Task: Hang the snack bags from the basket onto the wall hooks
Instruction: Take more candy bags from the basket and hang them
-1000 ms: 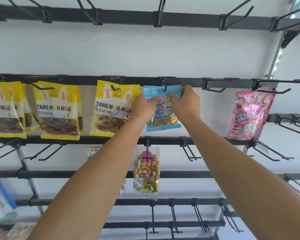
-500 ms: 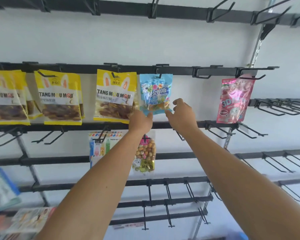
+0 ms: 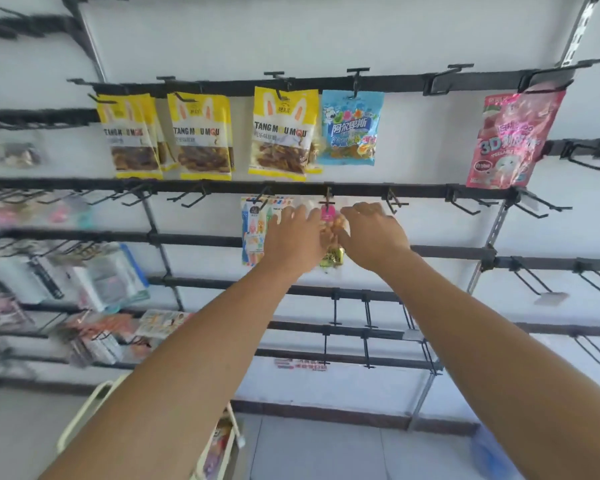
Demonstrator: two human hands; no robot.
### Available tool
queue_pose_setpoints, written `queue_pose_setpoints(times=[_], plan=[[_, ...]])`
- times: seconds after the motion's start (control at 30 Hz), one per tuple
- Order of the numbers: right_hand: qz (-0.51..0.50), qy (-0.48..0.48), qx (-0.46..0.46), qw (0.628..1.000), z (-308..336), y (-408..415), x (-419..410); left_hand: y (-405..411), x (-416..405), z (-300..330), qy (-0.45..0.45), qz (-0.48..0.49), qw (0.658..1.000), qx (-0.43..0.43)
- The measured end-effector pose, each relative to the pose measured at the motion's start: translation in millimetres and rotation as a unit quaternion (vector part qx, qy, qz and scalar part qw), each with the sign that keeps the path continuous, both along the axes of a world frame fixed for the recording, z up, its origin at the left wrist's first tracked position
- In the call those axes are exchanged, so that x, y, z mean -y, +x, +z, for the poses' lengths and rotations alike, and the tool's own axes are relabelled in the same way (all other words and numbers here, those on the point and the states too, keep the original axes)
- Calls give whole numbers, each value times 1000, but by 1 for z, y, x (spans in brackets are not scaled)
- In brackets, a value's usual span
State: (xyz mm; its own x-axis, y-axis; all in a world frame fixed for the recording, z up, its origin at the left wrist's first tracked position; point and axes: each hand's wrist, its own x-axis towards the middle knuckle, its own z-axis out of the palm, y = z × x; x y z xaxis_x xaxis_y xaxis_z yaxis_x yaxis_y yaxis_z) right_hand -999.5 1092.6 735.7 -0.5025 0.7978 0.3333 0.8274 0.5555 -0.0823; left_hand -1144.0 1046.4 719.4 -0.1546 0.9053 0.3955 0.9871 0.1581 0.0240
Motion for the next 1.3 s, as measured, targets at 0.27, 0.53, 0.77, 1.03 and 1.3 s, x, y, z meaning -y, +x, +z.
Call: queue_pose_setpoints(times=[0.27,0.53,0.77,1.03,1.3], plan=[[77,-13,59,995,-49,-63,70,-67,95,-53,-69,55,996,-33],[128,-74,117,982,-148,-179,159,-183,214,-139,-128,104,986,22],[147,-197,160,956,-263,-262,233,-280,302,-242,-232,129,961,82],[154,-290,177,928,-363,-334,220,-344,309,-352,-329,156,921,140],[149,-382,208,888,-472,-397,171,-393,260,-454,-404,172,873,210]])
